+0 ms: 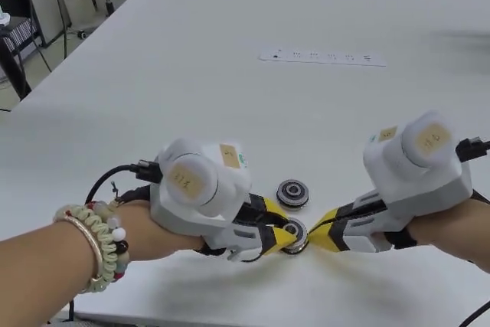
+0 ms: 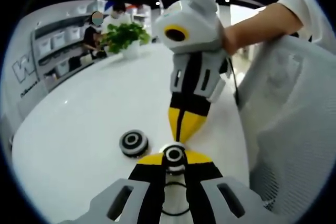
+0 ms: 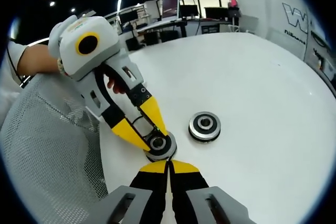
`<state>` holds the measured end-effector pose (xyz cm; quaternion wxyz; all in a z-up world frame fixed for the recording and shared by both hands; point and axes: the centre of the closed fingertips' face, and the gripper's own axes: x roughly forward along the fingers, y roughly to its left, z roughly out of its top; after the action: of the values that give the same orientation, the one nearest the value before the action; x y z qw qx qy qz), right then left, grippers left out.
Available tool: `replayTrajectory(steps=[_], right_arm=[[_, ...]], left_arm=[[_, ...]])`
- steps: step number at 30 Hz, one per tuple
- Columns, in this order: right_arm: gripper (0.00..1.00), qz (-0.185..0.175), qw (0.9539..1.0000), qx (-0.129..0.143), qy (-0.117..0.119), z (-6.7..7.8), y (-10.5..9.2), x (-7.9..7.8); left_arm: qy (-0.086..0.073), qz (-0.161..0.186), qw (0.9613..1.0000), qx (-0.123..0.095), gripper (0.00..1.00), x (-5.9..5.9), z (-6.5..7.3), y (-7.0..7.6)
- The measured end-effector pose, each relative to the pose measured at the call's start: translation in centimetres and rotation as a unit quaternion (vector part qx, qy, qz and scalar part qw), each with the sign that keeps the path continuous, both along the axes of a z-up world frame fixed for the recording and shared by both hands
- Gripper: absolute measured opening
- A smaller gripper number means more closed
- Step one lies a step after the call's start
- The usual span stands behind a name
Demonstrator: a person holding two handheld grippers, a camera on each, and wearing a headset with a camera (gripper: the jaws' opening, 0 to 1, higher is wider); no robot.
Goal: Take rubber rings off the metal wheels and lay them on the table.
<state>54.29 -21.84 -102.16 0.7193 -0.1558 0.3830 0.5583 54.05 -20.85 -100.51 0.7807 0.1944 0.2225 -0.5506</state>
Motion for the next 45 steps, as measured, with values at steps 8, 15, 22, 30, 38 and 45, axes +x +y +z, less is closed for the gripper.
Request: replayTrajectory(steps=[8, 15, 22, 30, 38, 45], right_arm=[[0.00, -0.050, 0.9958, 0.041, 0.065, 0.8, 0.0, 0.0], [0.00, -0.074, 0.9914, 0.055, 0.092, 0.6, 0.0, 0.0], [0.00, -0.098, 0.9844, 0.077, 0.124, 1.1, 0.2, -0.2], [0.00, -0.122, 0.9762, 0.092, 0.153, 1.4, 0.5, -0.4], [0.00, -0.125, 0.9746, 0.098, 0.158, 1.6, 0.8, -0.5], [0.00, -0.123, 0.9748, 0.099, 0.158, 1.7, 1.0, -0.5]], left_arm=[[-0.001, -0.003, 1.0000, 0.001, 0.14, -0.2, 0.0, 0.0], [0.000, 0.000, 1.0000, -0.002, 0.14, -0.2, 0.0, 0.0], [-0.002, 0.001, 1.0000, -0.002, 0.14, -0.2, 0.0, 0.0], [-0.005, 0.004, 1.0000, -0.003, 0.13, -0.2, -0.1, 0.0], [-0.007, 0.004, 1.0000, -0.003, 0.14, -0.1, -0.1, 0.0], [-0.008, 0.004, 1.0000, -0.005, 0.14, -0.2, 0.0, 0.0]])
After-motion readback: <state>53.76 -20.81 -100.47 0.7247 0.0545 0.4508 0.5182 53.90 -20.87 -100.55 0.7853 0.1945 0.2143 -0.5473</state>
